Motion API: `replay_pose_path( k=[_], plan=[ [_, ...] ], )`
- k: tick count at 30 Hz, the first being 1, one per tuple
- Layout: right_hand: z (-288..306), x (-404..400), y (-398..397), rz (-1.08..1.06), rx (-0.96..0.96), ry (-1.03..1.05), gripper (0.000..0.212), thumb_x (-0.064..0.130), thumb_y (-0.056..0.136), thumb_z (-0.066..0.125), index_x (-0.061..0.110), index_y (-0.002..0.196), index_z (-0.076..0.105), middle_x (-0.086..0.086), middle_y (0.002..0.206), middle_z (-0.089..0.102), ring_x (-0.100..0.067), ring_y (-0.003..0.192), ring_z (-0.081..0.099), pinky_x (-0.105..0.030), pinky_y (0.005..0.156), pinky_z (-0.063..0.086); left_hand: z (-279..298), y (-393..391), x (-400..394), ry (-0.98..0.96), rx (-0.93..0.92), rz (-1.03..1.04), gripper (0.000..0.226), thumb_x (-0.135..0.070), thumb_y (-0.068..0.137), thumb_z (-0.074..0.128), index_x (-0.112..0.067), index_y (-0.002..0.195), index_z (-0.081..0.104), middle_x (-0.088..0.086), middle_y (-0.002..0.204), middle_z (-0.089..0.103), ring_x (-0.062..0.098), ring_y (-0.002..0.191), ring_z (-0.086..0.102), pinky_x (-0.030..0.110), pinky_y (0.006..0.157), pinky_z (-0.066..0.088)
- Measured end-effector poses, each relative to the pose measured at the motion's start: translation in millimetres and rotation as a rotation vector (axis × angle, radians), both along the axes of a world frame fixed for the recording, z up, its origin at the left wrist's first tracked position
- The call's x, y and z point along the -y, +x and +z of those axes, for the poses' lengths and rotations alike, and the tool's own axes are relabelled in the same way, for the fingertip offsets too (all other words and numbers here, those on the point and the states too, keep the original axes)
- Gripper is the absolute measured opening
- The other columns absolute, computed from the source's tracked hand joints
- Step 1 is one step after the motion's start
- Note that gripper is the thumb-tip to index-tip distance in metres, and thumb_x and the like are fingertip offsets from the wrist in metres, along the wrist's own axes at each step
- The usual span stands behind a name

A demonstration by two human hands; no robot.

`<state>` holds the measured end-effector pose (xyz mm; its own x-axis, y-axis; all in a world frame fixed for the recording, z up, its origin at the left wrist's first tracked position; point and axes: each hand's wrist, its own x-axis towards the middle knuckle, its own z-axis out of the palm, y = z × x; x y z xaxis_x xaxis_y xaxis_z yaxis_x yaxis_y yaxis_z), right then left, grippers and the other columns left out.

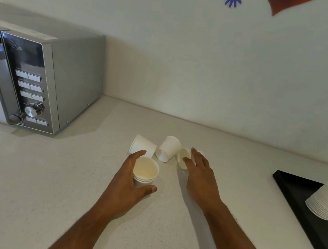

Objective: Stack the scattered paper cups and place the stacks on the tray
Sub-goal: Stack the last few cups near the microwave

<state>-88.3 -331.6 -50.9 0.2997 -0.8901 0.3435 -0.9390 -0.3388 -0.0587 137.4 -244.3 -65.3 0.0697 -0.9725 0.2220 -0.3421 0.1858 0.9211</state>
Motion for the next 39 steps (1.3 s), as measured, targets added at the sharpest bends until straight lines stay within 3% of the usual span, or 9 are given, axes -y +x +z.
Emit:
replay_pose_path(
  k=[7, 13, 15, 20, 23, 26, 31, 35, 39],
  plan=[
    [11.9, 2.1, -1.0, -0.019, 0.075, -0.166, 0.027, 0.01, 0.086, 0.074, 0.008, 0.111, 0.067, -0.006, 0.128, 0.061, -0.024, 0.107, 0.058, -0.033, 0.073, 0.056, -6.2, 1.8, 6.3, -0.002, 0.007, -0.033, 0.091, -0.031, 0.075, 0.088, -0.056, 0.136, 0.025, -0.04, 0.129, 0.035, -0.006, 0.122, 0.045, 0.021, 0.105, 0.042],
    [42.8, -27.1, 26.2, 0.025, 0.916, 0.034, 0.021, 0.043, 0.091, 0.067, 0.029, 0.105, 0.06, 0.021, 0.107, 0.06, 0.005, 0.093, 0.06, -0.01, 0.068, 0.047, -8.0, 2.2, 11.1, 0.001, -0.023, 0.038, 0.092, -0.032, 0.069, 0.092, -0.066, 0.122, 0.025, -0.049, 0.115, 0.039, -0.014, 0.114, 0.048, -0.003, 0.08, 0.041],
    [50.9, -35.7, 35.0, 0.116, 1.017, 0.107, 0.026, 0.043, 0.091, 0.065, 0.026, 0.11, 0.062, 0.018, 0.11, 0.064, 0.007, 0.098, 0.06, -0.01, 0.07, 0.05, -9.0, 2.4, 10.9, -0.012, -0.026, 0.039, 0.093, -0.03, 0.068, 0.093, -0.071, 0.117, 0.026, -0.052, 0.113, 0.041, -0.02, 0.114, 0.045, -0.004, 0.076, 0.042],
    [52.6, -45.9, 51.5, 0.352, 0.767, 0.279, 0.02, 0.044, 0.09, 0.067, 0.034, 0.105, 0.061, 0.026, 0.107, 0.063, 0.002, 0.101, 0.062, -0.014, 0.08, 0.051, -8.3, -0.3, 6.9, -0.027, -0.07, 0.043, 0.091, -0.032, 0.071, 0.091, -0.057, 0.132, 0.028, -0.04, 0.125, 0.046, -0.003, 0.12, 0.053, 0.014, 0.089, 0.053],
    [50.7, -42.1, 60.0, 0.365, 0.612, 0.334, 0.034, 0.061, 0.089, 0.057, 0.037, 0.113, 0.055, 0.026, 0.112, 0.059, 0.003, 0.107, 0.057, -0.019, 0.087, 0.047, -6.9, 0.5, 5.1, -0.058, -0.134, 0.062, 0.094, -0.03, 0.069, 0.09, -0.032, 0.143, 0.031, -0.016, 0.137, 0.049, 0.012, 0.124, 0.054, 0.037, 0.1, 0.054],
    [56.4, -35.2, 70.8, 0.385, 0.643, 0.35, 0.052, 0.069, 0.089, 0.045, 0.03, 0.12, 0.058, 0.018, 0.116, 0.062, 0.002, 0.107, 0.057, -0.023, 0.087, 0.045, -5.2, 3.7, 4.6, -0.063, -0.134, 0.088, 0.101, -0.022, 0.071, 0.091, -0.032, 0.148, 0.026, -0.01, 0.141, 0.047, 0.016, 0.126, 0.053, 0.045, 0.099, 0.055],
    [73.3, -19.9, 81.4, 0.453, 0.465, 0.189, 0.029, 0.061, 0.085, 0.057, 0.032, 0.085, 0.055, 0.017, 0.102, 0.058, -0.007, 0.093, 0.057, -0.027, 0.076, 0.051, -0.8, 17.6, 6.4, -0.052, -0.056, 0.186, 0.116, -0.035, 0.069, 0.092, -0.052, 0.149, 0.01, -0.014, 0.144, 0.049, 0.018, 0.124, 0.056, 0.044, 0.099, 0.054],
    [75.1, -13.4, 94.6, 0.506, 0.303, 0.228, 0.033, 0.065, 0.081, 0.059, 0.034, 0.077, 0.05, 0.018, 0.096, 0.053, -0.008, 0.091, 0.053, -0.028, 0.077, 0.047, 2.6, 15.0, 7.6, -0.115, -0.078, 0.224, 0.105, -0.05, 0.069, 0.085, -0.051, 0.149, 0.018, -0.033, 0.132, 0.048, 0.015, 0.121, 0.058, 0.044, 0.103, 0.052],
    [72.1, -8.6, 108.0, 0.524, 0.669, 0.4, 0.039, 0.07, 0.088, 0.042, 0.039, 0.104, 0.059, 0.02, 0.117, 0.057, -0.001, 0.112, 0.054, -0.029, 0.096, 0.045, 1.4, 18.3, 8.1, -0.144, -0.026, 0.208, 0.112, -0.039, 0.07, 0.09, -0.066, 0.145, 0.012, -0.035, 0.145, 0.039, 0.008, 0.131, 0.05, 0.033, 0.107, 0.046]
  ],
)
